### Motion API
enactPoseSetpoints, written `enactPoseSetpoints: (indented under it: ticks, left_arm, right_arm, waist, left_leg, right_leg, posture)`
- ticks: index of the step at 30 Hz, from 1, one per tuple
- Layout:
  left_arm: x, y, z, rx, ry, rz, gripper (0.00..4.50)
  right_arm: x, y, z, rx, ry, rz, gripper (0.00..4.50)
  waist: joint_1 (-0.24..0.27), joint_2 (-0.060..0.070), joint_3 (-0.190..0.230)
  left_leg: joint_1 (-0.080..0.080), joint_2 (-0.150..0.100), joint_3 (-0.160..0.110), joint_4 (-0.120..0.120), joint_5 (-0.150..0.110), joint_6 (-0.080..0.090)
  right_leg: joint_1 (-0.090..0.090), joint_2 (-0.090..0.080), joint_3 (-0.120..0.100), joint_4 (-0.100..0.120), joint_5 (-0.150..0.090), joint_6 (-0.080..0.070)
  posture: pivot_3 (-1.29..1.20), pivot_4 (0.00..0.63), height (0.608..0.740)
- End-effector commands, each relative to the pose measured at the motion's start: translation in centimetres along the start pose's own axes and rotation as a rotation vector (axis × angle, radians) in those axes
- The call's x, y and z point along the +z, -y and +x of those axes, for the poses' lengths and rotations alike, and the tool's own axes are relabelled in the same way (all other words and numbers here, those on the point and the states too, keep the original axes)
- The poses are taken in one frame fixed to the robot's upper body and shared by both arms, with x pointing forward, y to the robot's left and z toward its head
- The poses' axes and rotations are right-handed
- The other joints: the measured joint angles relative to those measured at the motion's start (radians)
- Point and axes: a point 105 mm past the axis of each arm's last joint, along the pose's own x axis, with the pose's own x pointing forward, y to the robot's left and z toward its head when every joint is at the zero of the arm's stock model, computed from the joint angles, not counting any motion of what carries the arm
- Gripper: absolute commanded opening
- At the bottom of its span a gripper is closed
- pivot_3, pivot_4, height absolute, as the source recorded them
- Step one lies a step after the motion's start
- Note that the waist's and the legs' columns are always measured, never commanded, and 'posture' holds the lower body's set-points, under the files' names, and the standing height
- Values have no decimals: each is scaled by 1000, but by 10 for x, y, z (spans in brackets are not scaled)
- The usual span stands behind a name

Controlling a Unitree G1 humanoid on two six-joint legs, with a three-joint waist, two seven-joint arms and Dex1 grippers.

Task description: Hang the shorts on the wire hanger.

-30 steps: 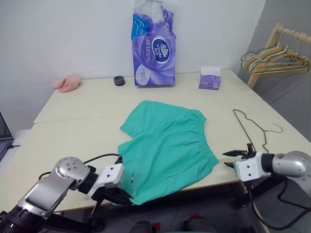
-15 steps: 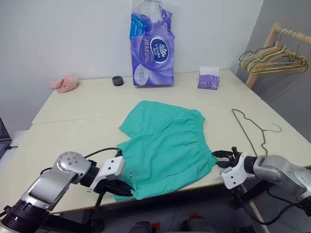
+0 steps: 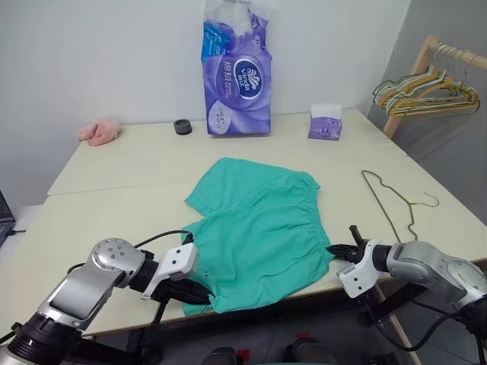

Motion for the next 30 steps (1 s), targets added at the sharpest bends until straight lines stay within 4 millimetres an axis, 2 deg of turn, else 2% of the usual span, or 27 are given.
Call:
enactPoseSetpoints:
  ticks: [1,6,9,14,17,20,25,28,30]
  left_arm:
    - [5,-1,6,-12,15,19,0]
    - [7,-4,19,-14,32,53,0]
    - [17,-7,27,1,87,66,0]
    - [15,0,26,-34,68,57,0]
    - [11,6,24,-68,45,49,0]
    - [9,11,24,-89,35,45,0]
    - [8,19,28,-115,36,-14,0]
    - [9,23,28,-125,38,-38,590]
    - [11,25,28,-129,45,-51,1214]
  right_arm:
    - [0,2,-6,9,21,16,13]
    - [-13,3,-25,14,3,102,13]
    - [-22,0,-46,45,-21,170,13]
    - [-9,-9,-62,117,19,211,13]
    - [0,-10,-66,125,43,219,13]
    - [4,-7,-60,115,54,224,13]
    - [4,-1,-54,96,61,209,13]
    - [-1,0,-56,102,52,204,747]
    - [-3,-1,-58,114,50,206,1437]
  waist:
    - [0,0,0]
    - [4,0,2]
    - [7,2,5]
    - [0,2,6]
    - [-2,2,6]
    - [-2,3,7]
    - [-1,3,9]
    - [-1,2,9]
    - [1,2,9]
  left_leg:
    - [0,0,0,0,0,0]
    - [0,-1,0,0,0,0]
    - [0,-1,0,0,0,0]
    - [0,0,0,0,0,0]
    - [0,1,0,-1,-1,0]
    - [0,1,1,0,-1,0]
    - [0,1,1,0,-1,0]
    - [0,0,1,0,-1,0]
    - [0,0,1,0,-1,0]
  right_leg:
    - [0,0,0,0,0,0]
    - [1,0,0,0,0,0]
    - [1,-1,0,-1,0,0]
    - [1,-1,0,-1,-1,1]
    - [0,-1,0,-1,-3,4]
    - [0,-1,0,-1,-3,4]
    - [1,-1,0,-1,-3,5]
    - [1,-1,0,-1,-3,5]
    - [1,-1,0,-1,-3,5]
  posture:
    - [-59,18,740]
    - [-69,22,740]
    - [-76,25,740]
    - [-88,28,740]
    - [-93,28,740]
    - [-96,27,740]
    - [-96,27,740]
    - [-89,24,740]
    - [-87,24,740]
